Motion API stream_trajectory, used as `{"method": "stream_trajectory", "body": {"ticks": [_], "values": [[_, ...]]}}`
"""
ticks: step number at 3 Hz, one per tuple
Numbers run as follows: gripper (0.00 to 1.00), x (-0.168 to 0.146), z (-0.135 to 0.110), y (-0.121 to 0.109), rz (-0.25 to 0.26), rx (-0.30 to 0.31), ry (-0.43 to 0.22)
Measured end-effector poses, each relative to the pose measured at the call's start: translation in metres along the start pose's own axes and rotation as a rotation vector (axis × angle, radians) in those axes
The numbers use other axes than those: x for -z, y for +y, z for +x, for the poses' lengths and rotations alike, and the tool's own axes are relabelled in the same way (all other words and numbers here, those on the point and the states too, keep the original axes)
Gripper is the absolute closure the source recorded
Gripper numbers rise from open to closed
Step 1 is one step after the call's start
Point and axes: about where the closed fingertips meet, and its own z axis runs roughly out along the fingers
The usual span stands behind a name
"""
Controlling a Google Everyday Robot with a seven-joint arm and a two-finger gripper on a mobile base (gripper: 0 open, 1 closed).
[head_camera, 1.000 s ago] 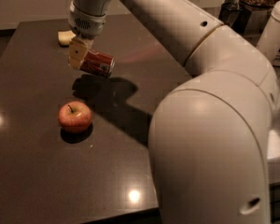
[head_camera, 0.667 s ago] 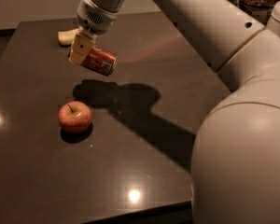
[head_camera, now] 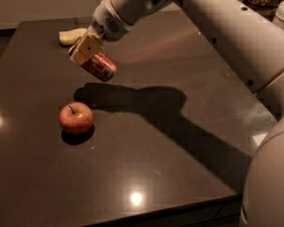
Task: Place coke can upright
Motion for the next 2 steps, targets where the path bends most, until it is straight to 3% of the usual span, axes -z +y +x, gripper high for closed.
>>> {"method": "stream_trajectory", "body": {"ticks": [2], "values": [[1.00,0.006,0.003,-0.026,0.113,0.007,-0.183]]}}
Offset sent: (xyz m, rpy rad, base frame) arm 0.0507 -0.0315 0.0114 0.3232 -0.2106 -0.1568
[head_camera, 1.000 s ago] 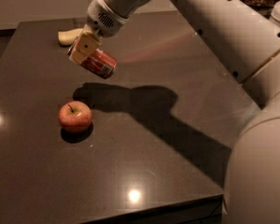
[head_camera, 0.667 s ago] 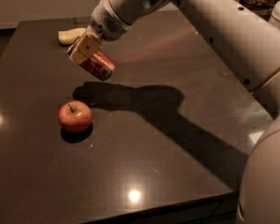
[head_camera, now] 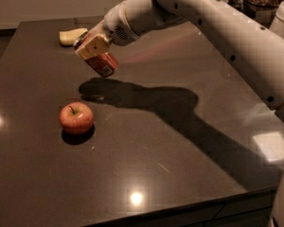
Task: Place coke can upright
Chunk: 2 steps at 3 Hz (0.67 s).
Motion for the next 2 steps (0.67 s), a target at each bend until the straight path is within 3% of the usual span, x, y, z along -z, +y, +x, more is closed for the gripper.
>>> {"method": "stream_trajectory", "body": {"ticks": [2], "values": [[1.00,0.012,0.010,-0.032,0.094,0.035,-0.179]]}}
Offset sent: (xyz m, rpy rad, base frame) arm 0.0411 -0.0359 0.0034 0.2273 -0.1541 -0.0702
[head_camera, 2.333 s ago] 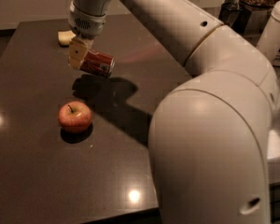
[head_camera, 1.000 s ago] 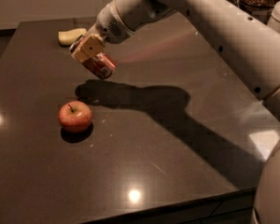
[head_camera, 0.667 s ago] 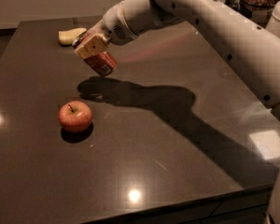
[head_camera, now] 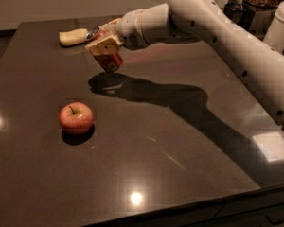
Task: Place coke can upright
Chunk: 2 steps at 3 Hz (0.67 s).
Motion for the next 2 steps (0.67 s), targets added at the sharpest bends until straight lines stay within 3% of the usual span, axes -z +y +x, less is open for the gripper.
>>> {"method": "stream_trajectory", "body": {"ticks": [2], "values": [[1.00,-0.0016,0.0073,-0.0073,-0.008,-0.003,-0.077]]}}
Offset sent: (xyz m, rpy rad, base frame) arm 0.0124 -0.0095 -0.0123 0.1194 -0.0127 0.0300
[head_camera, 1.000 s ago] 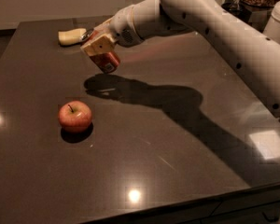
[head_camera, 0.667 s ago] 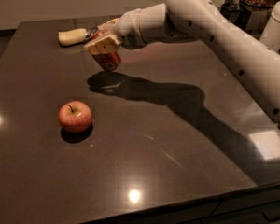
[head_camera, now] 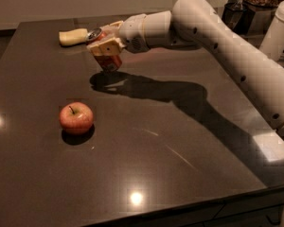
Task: Place coke can upright
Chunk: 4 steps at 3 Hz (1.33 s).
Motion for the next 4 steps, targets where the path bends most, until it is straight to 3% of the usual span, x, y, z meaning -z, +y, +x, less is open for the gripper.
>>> {"method": "stream_trajectory", "body": {"ticks": [3,4], "values": [[1.00,-0.003,0.019,0.004,-0.020,-0.076,-0.100],[0.81,-0.004,0.025,0.004,-0.025,-0.121,-0.144]]}}
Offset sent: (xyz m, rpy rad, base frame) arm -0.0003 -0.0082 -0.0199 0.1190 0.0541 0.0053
